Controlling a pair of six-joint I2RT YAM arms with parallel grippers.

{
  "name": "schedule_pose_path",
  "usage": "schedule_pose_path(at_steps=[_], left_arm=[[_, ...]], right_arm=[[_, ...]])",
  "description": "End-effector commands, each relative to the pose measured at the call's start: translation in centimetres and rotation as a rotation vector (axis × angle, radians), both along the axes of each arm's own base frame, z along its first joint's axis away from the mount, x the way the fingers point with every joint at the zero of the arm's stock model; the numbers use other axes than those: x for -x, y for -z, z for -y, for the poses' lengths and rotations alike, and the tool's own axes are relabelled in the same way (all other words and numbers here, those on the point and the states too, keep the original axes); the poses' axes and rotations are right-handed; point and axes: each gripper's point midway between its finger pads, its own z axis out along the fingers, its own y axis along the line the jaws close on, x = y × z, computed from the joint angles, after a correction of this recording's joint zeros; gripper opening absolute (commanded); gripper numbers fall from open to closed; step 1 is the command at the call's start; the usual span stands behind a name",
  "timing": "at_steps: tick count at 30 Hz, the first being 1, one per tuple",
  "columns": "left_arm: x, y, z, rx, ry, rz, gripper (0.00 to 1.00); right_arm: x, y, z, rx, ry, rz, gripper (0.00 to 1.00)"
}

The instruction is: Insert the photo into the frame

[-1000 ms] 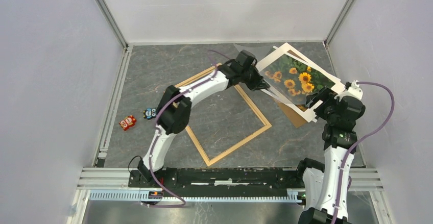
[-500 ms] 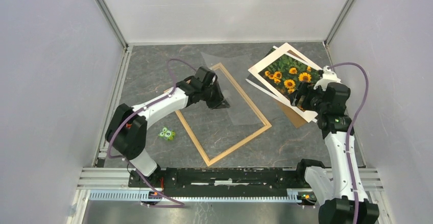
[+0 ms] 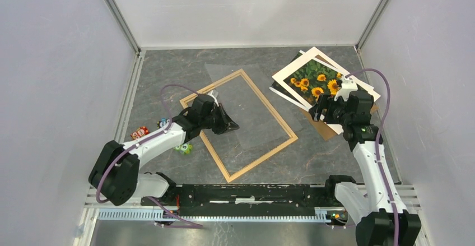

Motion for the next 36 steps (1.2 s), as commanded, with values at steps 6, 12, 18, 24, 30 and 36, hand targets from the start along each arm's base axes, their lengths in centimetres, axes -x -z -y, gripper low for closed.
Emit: schedule_pose_path(at_steps=[6, 12, 18, 24, 30, 36], left_arm=[[0.0, -0.3, -1.8, 0.094, -0.134, 0.078, 0.02], [1.4, 1.3, -3.5, 0.069, -0.176, 0.064, 0.02], [2.6, 3.0, -3.6, 0.064, -0.162, 0.002, 0.02], [3.3, 3.2, -3.8, 0.073, -0.153, 0.0, 0.02], [4.1, 3.6, -3.8, 0.081, -0.141, -0.031, 0.02], [4.4, 3.6, -3.7, 0.092, -0.135, -0.036, 0.02]], right_arm=[[-0.6, 0.4, -0.4, 0.016, -0.026, 0.015, 0.83], [-0.7, 0.7, -0.7, 0.015, -0.038, 0.006, 0.83], [-0.6, 0.9, -1.1, 0.016, -0.056, 0.003, 0.83], [-0.6, 0.8, -1.3, 0.014, -0.062, 0.015, 0.83], [-0.5, 1.1, -1.5, 0.012, -0.074, 0.005, 0.83], [-0.4, 1.1, -1.5, 0.017, -0.074, 0.008, 0.83]])
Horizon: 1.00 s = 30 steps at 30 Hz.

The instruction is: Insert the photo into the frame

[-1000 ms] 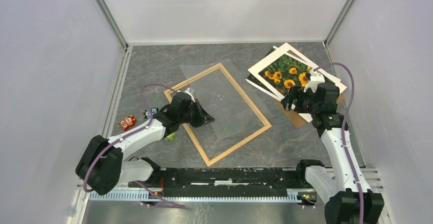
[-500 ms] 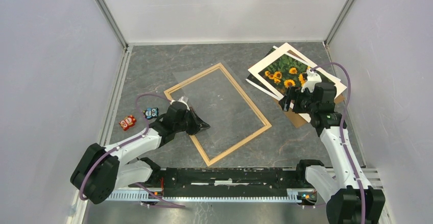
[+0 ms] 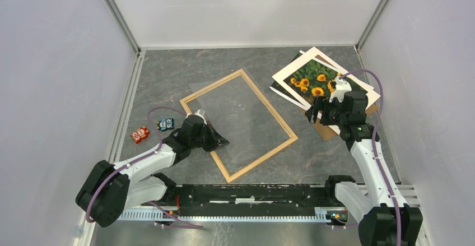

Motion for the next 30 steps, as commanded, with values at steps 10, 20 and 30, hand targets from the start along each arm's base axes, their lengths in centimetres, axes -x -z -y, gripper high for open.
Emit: schedule_pose_path(at_steps=[10, 20, 30], left_arm=[[0.8, -1.3, 0.3, 0.072, 0.003, -0.007, 0.02], [1.6, -0.9, -0.5, 0.037, -0.007, -0.034, 0.02], [1.5, -0.6, -1.6, 0.044, -0.093, -0.024, 0.02]], right_arm=[[-0.3, -0.6, -0.2, 0.013, -0.02, 0.045, 0.83], [0.0, -0.5, -0.8, 0.015, -0.046, 0.048, 0.83], [0.1, -0.4, -1.0, 0.014, -0.049, 0.048, 0.83]])
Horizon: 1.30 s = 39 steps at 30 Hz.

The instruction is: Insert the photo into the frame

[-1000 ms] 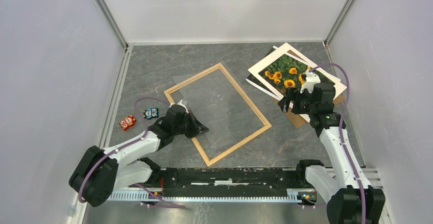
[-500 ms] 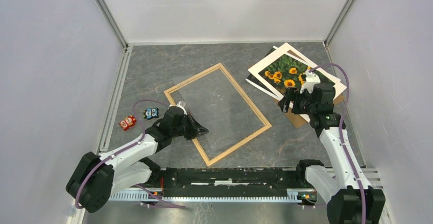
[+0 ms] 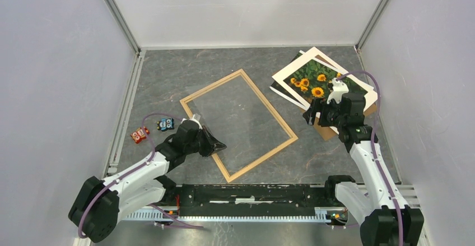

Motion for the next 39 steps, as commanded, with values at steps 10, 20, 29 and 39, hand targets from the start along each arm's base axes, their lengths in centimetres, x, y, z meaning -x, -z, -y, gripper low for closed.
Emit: schedule_pose_path(at_steps=[10, 20, 29, 39], left_arm=[[-0.25, 0.07, -0.49, 0.02, -0.069, -0.018, 0.02], [0.01, 0.1, -0.63, -0.001, -0.053, -0.023, 0.02], [-0.05, 0.22, -0.55, -0.02, -0.039, -0.03, 0.02], [0.22, 0.4, 0.12, 0.023, -0.032, -0.063, 0.02]], right_arm=[[-0.27, -0.42, -0.28, 0.009, -0.021, 0.04, 0.83], [-0.21, -0.3, -0.41, 0.009, -0.026, 0.039, 0.83], [-0.17, -0.16, -0.4, 0.011, -0.026, 0.036, 0.83], [-0.18, 0.05, -0.52, 0.01, -0.03, 0.031, 0.83]])
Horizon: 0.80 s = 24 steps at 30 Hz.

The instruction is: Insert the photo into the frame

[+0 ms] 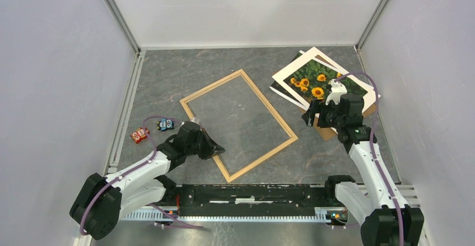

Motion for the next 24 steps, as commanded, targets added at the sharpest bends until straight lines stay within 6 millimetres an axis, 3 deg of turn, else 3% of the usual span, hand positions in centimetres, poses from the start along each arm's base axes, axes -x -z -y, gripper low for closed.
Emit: schedule_pose_path(at_steps=[1, 13, 24], left_arm=[[-0.68, -1.35, 0.76, 0.051, -0.007, 0.018, 0.02], [-0.61, -1.47, -0.05, 0.034, -0.048, 0.024, 0.02], [-0.34, -1.21, 0.45, 0.068, -0.041, 0.006, 0.02]], right_arm=[[-0.43, -0.55, -0.24, 0.008, -0.018, 0.041, 0.83], [-0.5, -0.42, -0.26, 0.009, -0.017, 0.038, 0.83], [-0.46, -0.09, -0.52, 0.003, -0.025, 0.029, 0.82]])
